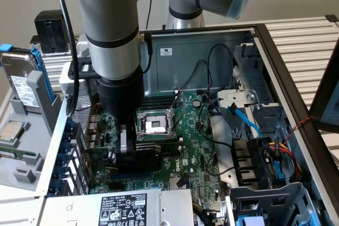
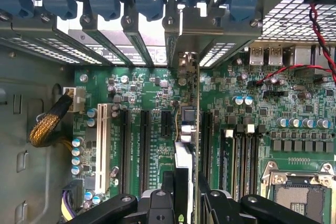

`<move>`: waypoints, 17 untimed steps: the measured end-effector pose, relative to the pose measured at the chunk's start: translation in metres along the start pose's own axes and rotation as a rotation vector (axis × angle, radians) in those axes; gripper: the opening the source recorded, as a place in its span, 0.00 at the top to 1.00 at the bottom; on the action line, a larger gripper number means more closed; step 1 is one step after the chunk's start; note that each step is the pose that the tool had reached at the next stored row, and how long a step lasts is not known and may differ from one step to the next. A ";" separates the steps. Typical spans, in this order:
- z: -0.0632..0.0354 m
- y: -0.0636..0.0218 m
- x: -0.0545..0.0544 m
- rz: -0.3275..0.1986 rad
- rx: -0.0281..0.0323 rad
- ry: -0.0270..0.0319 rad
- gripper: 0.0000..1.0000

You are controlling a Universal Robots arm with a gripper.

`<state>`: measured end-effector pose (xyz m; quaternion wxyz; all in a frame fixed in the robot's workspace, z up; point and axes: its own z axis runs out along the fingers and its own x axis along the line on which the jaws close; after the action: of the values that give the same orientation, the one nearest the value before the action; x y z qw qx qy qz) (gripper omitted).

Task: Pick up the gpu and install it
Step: 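Insert the gpu into the slot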

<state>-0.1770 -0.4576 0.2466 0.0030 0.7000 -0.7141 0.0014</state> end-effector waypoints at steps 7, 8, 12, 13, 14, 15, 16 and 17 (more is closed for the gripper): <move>0.0000 0.0002 0.000 -0.005 -0.0001 0.0001 0.73; 0.0000 0.0002 0.000 -0.005 -0.0001 0.0001 0.73; 0.0000 0.0003 0.000 -0.007 -0.0001 0.0002 0.73; 0.0000 0.0002 0.000 -0.007 -0.0001 0.0002 0.73; 0.0000 0.0002 0.000 -0.008 -0.0001 0.0002 0.73; 0.0001 0.0002 0.000 -0.008 -0.0001 0.0001 0.73; 0.0001 0.0002 0.000 -0.009 0.0000 0.0001 0.73; 0.0001 0.0002 0.000 -0.010 0.0000 0.0001 0.73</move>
<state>-0.1772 -0.4575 0.2465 0.0030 0.7037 -0.7105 0.0015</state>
